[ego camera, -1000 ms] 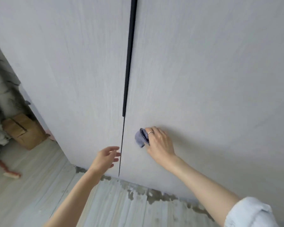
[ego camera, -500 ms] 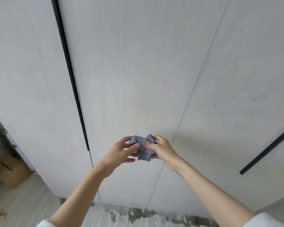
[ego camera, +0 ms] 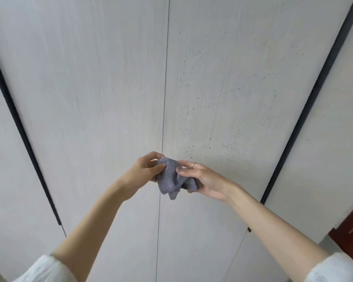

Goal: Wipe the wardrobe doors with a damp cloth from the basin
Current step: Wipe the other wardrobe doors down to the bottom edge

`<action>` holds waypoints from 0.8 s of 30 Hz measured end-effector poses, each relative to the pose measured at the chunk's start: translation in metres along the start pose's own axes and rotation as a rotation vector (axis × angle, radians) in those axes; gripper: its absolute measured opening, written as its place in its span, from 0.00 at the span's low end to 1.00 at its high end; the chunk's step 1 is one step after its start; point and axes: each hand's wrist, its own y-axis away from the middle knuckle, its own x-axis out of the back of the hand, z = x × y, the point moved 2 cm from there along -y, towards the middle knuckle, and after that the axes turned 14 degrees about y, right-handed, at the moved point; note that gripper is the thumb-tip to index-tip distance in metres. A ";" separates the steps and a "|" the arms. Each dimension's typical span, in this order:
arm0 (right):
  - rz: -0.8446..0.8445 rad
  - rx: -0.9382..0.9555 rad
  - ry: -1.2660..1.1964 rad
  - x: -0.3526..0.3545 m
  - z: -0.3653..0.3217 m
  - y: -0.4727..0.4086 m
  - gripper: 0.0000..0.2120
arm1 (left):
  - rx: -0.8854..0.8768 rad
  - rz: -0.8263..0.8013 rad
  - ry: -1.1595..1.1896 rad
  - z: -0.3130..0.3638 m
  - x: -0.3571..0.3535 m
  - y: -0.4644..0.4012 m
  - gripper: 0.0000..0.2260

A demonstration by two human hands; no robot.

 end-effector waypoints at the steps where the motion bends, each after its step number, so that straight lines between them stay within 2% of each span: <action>1: -0.036 0.022 0.021 0.004 -0.005 0.004 0.17 | -0.033 -0.025 -0.041 0.009 -0.004 -0.002 0.03; 3: 0.008 0.020 0.061 0.016 -0.015 0.011 0.13 | -0.100 -0.065 -0.129 0.030 -0.014 -0.011 0.04; 6: 0.236 0.017 0.242 0.035 -0.034 0.014 0.10 | -0.170 -0.063 -0.239 0.054 -0.022 -0.023 0.05; 9: 0.517 0.077 0.452 0.051 -0.060 0.017 0.13 | -0.220 -0.036 -0.304 0.070 -0.027 -0.034 0.03; 12: 0.644 0.109 0.551 0.054 -0.070 0.016 0.15 | -0.247 0.022 -0.290 0.074 -0.029 -0.039 0.04; 13: 0.628 0.098 0.500 0.053 -0.069 0.015 0.14 | -0.262 0.071 -0.337 0.073 -0.029 -0.039 0.04; 16: 0.443 -0.006 0.040 0.047 -0.062 0.013 0.10 | -0.350 0.264 -0.528 0.071 -0.025 -0.039 0.06; 18: 0.478 -0.044 -0.139 0.044 -0.061 0.009 0.10 | -0.412 0.343 -0.551 0.074 -0.028 -0.036 0.07; 21: 0.659 0.010 -0.281 0.041 -0.067 0.005 0.05 | -0.461 0.254 -0.428 0.083 -0.042 -0.033 0.05; 22: 0.672 0.041 -0.324 0.041 -0.071 0.005 0.05 | -0.458 0.178 -0.377 0.086 -0.049 -0.031 0.04; 24: 0.606 0.135 -0.420 0.046 -0.079 0.006 0.11 | -0.425 0.045 -0.354 0.092 -0.059 -0.029 0.09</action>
